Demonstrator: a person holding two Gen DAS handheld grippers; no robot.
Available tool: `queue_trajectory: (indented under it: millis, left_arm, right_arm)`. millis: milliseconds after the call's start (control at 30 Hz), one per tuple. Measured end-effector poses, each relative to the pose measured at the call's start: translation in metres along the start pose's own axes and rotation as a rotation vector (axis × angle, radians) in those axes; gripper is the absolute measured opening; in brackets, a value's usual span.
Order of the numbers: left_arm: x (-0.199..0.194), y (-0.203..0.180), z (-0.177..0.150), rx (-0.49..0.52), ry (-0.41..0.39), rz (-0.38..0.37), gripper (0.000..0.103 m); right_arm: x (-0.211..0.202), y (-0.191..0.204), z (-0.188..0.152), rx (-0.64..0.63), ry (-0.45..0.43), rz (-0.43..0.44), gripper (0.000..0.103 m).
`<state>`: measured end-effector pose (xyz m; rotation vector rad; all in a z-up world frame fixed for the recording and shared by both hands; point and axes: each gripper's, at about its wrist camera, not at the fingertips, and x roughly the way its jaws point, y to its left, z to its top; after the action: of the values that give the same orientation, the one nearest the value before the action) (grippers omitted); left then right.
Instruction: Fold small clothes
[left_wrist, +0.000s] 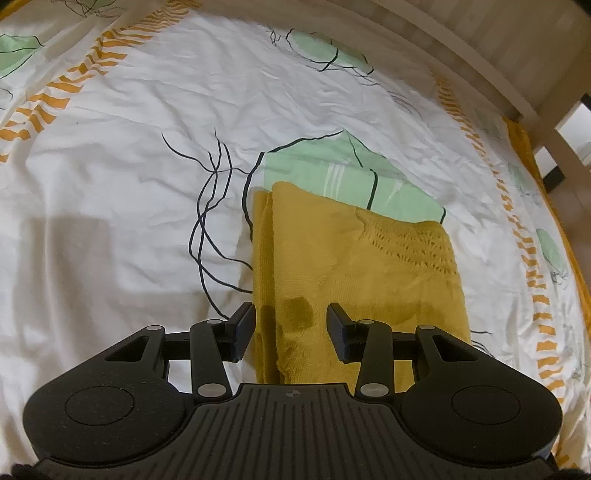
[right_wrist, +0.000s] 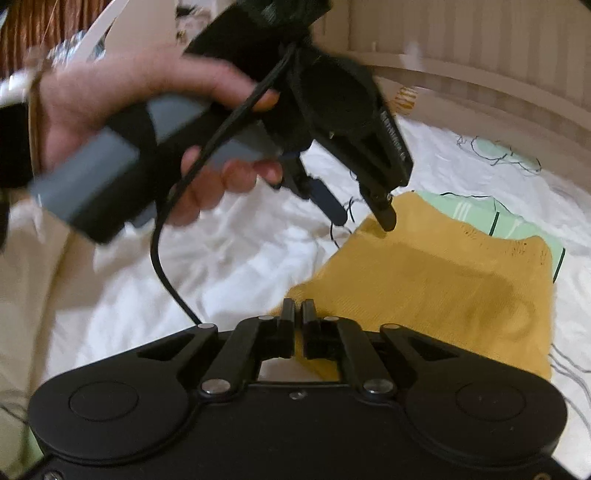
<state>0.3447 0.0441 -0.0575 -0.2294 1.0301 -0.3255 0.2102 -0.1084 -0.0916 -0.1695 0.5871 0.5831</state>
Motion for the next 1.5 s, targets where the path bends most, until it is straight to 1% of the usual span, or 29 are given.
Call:
queue_trajectory:
  millis: [67,100,133,233,333,367,400,433,467,500,567,667,800,933,1033,1100,1167,1233,1333,1500]
  left_arm:
    - [-0.001,-0.001,0.000,0.006,-0.006,0.001,0.041]
    - [-0.001,-0.002,0.000,0.013,-0.009,0.005,0.041]
    - [0.000,-0.003,0.000,0.020,-0.009,0.008,0.041]
    - [0.008,-0.004,-0.002,0.035,0.006,0.027,0.041]
    - [0.020,-0.001,-0.006,0.050,0.039,0.054,0.041]
    - [0.024,0.001,-0.007,0.047,0.055,0.062,0.042]
    - [0.028,0.005,-0.008,0.027,0.071,0.066,0.044]
    - [0.029,0.009,-0.010,0.000,0.072,0.057,0.044]
    - [0.028,0.012,-0.010,-0.026,0.071,0.046,0.044]
    - [0.028,0.015,-0.010,-0.045,0.073,0.040,0.044]
    - [0.027,0.016,-0.010,-0.055,0.074,0.036,0.044]
    - [0.027,0.013,-0.011,-0.041,0.070,0.047,0.044]
    - [0.027,0.011,-0.011,-0.031,0.068,0.055,0.044]
    - [0.027,0.011,-0.011,-0.037,0.069,0.053,0.044]
    - [0.029,0.012,-0.011,-0.041,0.069,0.050,0.044]
    - [0.029,0.012,-0.011,-0.041,0.069,0.050,0.044]
    - [0.029,0.012,-0.011,-0.040,0.070,0.051,0.044]
    - [0.029,0.011,-0.011,-0.037,0.069,0.056,0.044]
    - [0.028,0.011,-0.011,-0.033,0.068,0.059,0.044]
    - [0.028,0.011,-0.011,-0.037,0.067,0.058,0.045]
  right_arm:
    - [-0.002,-0.004,0.002,0.081,-0.019,0.059,0.008]
    - [0.003,-0.004,0.001,0.110,-0.004,0.095,0.004]
    - [0.010,-0.005,-0.001,0.135,0.018,0.119,0.004]
    - [0.019,-0.005,-0.008,0.157,0.047,0.105,0.005]
    - [0.010,-0.015,-0.007,0.203,0.025,0.134,0.012]
    - [0.004,-0.018,-0.005,0.199,0.015,0.127,0.014]
    - [-0.003,-0.023,-0.003,0.190,0.005,0.112,0.014]
    - [-0.008,-0.029,0.000,0.186,-0.003,0.094,0.015]
    - [-0.013,-0.037,0.002,0.190,-0.013,0.073,0.023]
    - [-0.018,-0.047,0.004,0.202,-0.025,0.043,0.039]
    - [-0.025,-0.068,0.007,0.227,-0.052,-0.030,0.052]
    - [-0.023,-0.098,0.013,0.243,-0.074,-0.128,0.052]
    - [-0.007,-0.129,0.024,0.273,-0.083,-0.184,0.052]
    - [0.018,-0.146,0.027,0.280,-0.040,-0.178,0.052]
    - [0.034,-0.164,0.023,0.312,0.007,-0.190,0.049]
    - [0.043,-0.176,0.022,0.346,0.019,-0.201,0.043]
    - [0.048,-0.185,0.022,0.379,0.018,-0.203,0.043]
    - [0.050,-0.186,0.025,0.383,0.024,-0.212,0.042]
    - [0.056,-0.183,0.028,0.333,0.045,-0.242,0.043]
    - [0.064,-0.186,0.029,0.323,0.053,-0.258,0.041]
